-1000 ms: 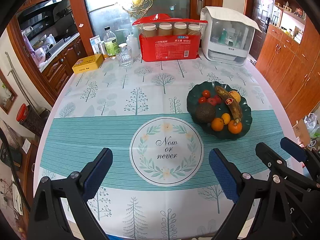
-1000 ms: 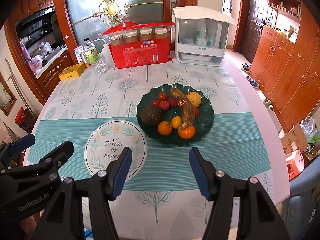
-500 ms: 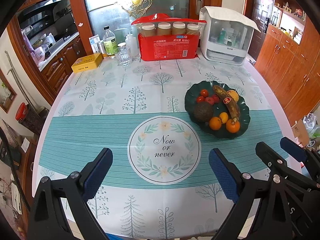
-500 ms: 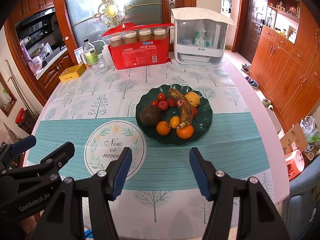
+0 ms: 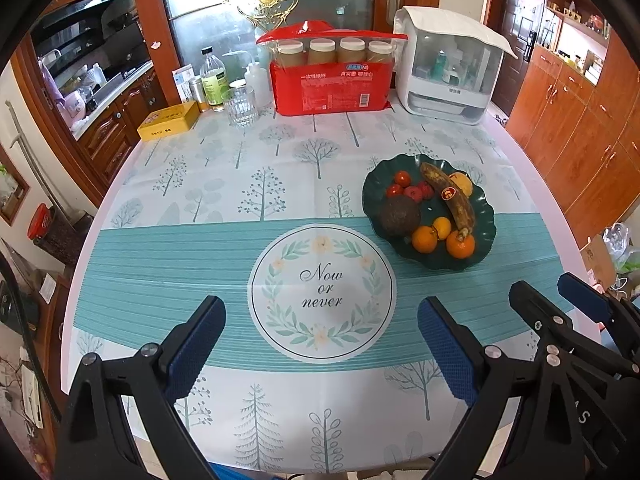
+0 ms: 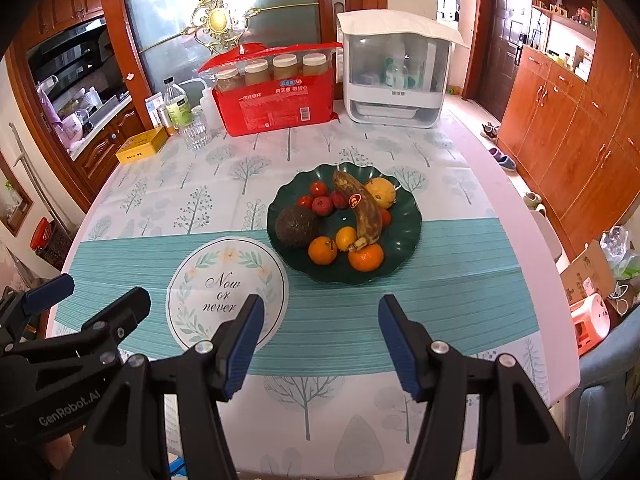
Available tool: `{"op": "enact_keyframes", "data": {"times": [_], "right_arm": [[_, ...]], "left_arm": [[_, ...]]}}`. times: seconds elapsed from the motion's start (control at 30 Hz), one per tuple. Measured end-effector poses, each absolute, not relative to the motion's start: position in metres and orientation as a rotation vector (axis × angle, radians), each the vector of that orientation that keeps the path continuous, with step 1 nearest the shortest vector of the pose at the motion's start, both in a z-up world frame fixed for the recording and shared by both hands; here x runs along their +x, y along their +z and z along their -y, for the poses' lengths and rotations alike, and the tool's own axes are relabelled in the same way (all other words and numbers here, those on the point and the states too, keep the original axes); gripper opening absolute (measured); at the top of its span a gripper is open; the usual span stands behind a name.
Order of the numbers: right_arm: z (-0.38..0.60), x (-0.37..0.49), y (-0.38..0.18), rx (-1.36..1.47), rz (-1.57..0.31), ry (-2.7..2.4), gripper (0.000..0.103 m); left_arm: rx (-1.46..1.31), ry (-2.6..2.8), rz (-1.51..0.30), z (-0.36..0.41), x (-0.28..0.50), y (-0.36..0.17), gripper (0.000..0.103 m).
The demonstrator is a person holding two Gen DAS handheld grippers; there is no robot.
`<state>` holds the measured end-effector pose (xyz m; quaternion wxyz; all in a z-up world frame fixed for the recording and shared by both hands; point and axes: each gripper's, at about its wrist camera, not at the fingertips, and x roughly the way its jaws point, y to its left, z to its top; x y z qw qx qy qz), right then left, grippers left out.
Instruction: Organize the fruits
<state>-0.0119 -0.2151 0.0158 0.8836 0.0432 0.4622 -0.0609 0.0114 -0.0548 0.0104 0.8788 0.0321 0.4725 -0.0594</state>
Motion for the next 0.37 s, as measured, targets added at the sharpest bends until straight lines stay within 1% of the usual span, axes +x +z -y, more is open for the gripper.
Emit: {"op": "enact_keyframes", "data": {"times": [0.37], "right_arm": [[0.2184, -0.0139, 0.013, 0.096, -0.968, -0.126, 0.06]], "left_arm": [[0.064, -0.125, -0.997, 0.0573, 0.0101, 0.0093, 0.096]]}}
